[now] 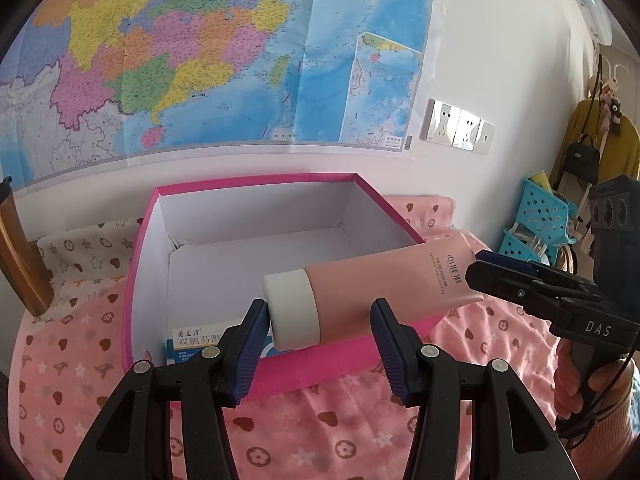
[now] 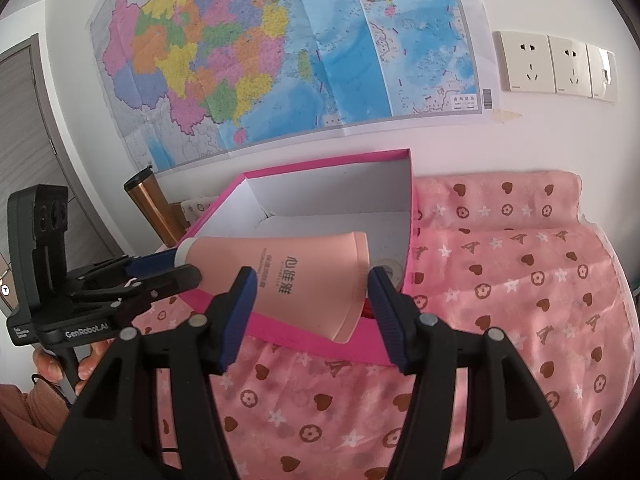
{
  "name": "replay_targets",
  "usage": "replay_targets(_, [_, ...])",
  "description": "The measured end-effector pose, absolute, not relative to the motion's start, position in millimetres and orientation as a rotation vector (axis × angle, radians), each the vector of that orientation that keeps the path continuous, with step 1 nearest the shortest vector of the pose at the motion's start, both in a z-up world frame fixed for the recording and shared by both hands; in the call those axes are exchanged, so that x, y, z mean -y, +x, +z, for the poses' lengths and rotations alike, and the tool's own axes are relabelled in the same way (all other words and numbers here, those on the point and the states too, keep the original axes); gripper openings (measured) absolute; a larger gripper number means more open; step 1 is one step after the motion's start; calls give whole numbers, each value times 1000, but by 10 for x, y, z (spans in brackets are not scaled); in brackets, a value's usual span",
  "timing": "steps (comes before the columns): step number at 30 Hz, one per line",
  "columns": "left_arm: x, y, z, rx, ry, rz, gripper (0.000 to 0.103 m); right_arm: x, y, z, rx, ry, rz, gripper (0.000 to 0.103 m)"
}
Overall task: Organize rigid objects
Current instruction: 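Lower the peach bottle with the right gripper into the magenta box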
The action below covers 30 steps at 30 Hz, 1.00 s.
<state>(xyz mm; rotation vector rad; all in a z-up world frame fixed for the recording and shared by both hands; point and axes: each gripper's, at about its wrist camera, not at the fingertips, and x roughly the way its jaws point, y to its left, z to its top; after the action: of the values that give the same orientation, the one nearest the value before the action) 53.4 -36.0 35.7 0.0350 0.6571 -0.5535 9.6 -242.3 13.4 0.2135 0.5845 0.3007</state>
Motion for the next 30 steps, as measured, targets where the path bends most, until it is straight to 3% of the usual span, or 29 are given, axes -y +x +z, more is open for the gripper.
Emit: replay_targets(30, [397,627,340,-666,38,-547,53,2457,149,115,-587,225,300,60])
